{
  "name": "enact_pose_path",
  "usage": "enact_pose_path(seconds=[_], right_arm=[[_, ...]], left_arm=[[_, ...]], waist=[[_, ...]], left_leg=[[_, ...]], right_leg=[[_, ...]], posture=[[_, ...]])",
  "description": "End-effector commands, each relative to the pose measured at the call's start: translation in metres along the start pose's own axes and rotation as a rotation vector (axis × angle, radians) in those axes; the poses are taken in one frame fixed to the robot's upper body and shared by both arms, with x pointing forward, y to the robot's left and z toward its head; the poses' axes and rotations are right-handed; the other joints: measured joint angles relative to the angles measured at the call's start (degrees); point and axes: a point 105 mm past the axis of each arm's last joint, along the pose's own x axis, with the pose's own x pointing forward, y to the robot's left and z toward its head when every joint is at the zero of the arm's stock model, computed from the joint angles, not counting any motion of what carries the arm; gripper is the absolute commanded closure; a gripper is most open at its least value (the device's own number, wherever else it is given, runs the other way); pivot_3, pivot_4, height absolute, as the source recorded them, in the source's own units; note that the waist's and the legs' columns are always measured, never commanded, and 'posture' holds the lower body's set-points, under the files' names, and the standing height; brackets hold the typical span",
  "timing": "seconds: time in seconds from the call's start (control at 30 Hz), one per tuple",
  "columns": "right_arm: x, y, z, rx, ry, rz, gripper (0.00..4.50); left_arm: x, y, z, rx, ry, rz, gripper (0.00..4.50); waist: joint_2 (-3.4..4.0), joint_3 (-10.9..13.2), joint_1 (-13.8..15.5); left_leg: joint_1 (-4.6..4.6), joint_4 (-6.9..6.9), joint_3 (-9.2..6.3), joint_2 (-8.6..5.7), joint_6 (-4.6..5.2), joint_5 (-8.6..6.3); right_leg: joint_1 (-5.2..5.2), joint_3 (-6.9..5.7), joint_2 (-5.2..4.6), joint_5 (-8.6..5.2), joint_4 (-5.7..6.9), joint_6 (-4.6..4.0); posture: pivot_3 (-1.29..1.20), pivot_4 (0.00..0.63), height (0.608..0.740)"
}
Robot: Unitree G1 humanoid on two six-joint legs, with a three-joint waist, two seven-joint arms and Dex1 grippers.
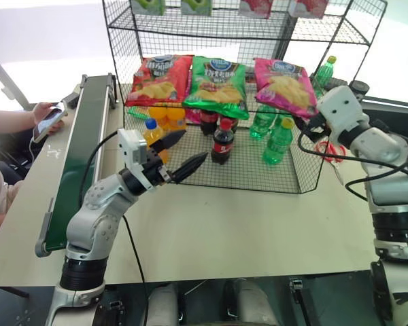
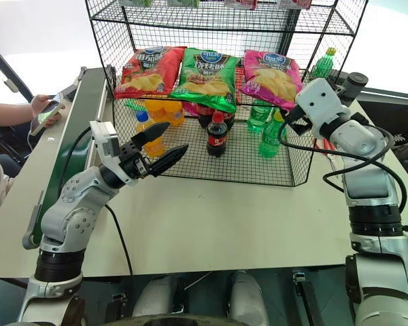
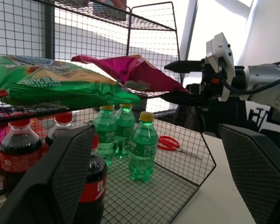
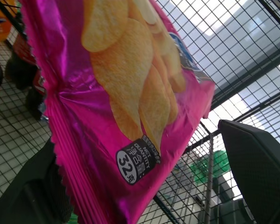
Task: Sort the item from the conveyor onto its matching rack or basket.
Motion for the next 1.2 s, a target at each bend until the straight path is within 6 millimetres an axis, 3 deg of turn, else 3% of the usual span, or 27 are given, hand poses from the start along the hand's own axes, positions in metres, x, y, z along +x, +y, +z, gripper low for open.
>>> enact_pose_path(seconds=[0.03,0.23,0.3,0.53,0.57,0.73,0.87,0.97,1.07,1.2], right_arm=[[-0.007,-0.012,0.026,0.02,-0.13,-0.031,0.04],[-0.009,-0.002,0.031,0.027,-0.167,0.018,0.04],[-0.01,0.002,0.028,0.017,-0.158,0.034,0.81],[-0.009,0.006,0.017,-0.071,-0.128,0.045,4.21],[-0.008,0.004,0.018,-0.101,-0.13,0.038,4.44],[-0.001,-0.009,0.017,-0.305,-0.118,0.017,4.44],[0.002,-0.006,0.009,-0.386,-0.103,0.055,4.44],[0.001,-0.01,0.008,-0.336,-0.118,0.039,4.44],[-0.001,-0.011,0.012,-0.288,-0.146,0.047,3.61],[-0.007,-0.01,0.017,-0.249,-0.17,0.074,1.76]], left_arm=[[0.003,-0.007,0.007,0.045,-0.022,-0.025,0.0],[0.004,-0.008,0.006,0.059,-0.011,-0.032,0.0],[0.004,-0.008,0.006,0.059,-0.013,-0.031,0.0],[0.005,-0.007,0.006,0.065,-0.015,-0.025,0.0],[0.005,-0.007,0.006,0.065,-0.014,-0.025,0.0],[0.004,-0.009,0.005,0.07,-0.01,-0.026,0.0],[0.004,-0.009,0.005,0.074,-0.009,-0.023,0.0],[0.004,-0.01,0.004,0.075,-0.006,-0.02,0.0],[0.003,-0.01,0.003,0.073,-0.002,-0.017,0.0],[0.001,-0.009,0.0,0.083,0.014,-0.008,0.0]], waist=[[0.0,0.0,0.0],[0.0,0.0,0.0],[0.0,0.0,0.1],[0.0,0.0,0.0],[0.0,0.0,0.0],[0.01,0.0,0.0],[0.01,0.0,0.0],[0.01,0.0,0.0],[0.01,0.0,0.0],[0.01,0.0,0.0]], left_leg=[[0.0,0.0,0.0,0.0,0.01,0.0],[0.0,0.0,0.0,0.0,0.08,-0.04],[0.0,0.0,0.0,0.0,0.08,-0.04],[0.0,0.0,0.0,-0.01,0.08,-0.05],[0.0,0.0,0.0,-0.01,0.08,-0.05],[0.0,0.0,0.01,-0.04,0.02,-0.01],[0.0,0.0,0.01,-0.03,0.01,0.0],[0.0,0.0,0.02,-0.03,0.0,0.0],[0.0,0.01,0.02,-0.03,0.0,0.0],[0.01,0.01,0.01,-0.02,0.0,0.0]], right_leg=[[0.0,0.0,0.0,0.0,0.0,0.0],[0.01,0.0,0.0,0.0,-0.01,0.0],[0.01,0.0,-0.01,0.0,-0.01,0.0],[0.0,-0.01,-0.01,0.0,0.0,0.0],[0.0,0.0,-0.01,0.0,0.0,0.0],[-0.02,0.01,-0.02,0.0,0.01,0.0],[-0.01,0.0,-0.01,0.0,0.0,0.0],[0.0,0.01,-0.02,0.0,-0.02,0.0],[0.01,0.01,-0.03,0.0,-0.02,0.0],[0.01,0.0,-0.03,0.0,-0.01,0.0]], posture=[[0.0,0.15,0.74],[0.0,0.15,0.74],[0.0,0.15,0.74],[0.0,0.15,0.74],[0.0,0.15,0.74],[0.0,0.15,0.74],[0.0,0.15,0.74],[0.0,0.15,0.74],[0.0,0.15,0.74],[0.0,0.15,0.74]])
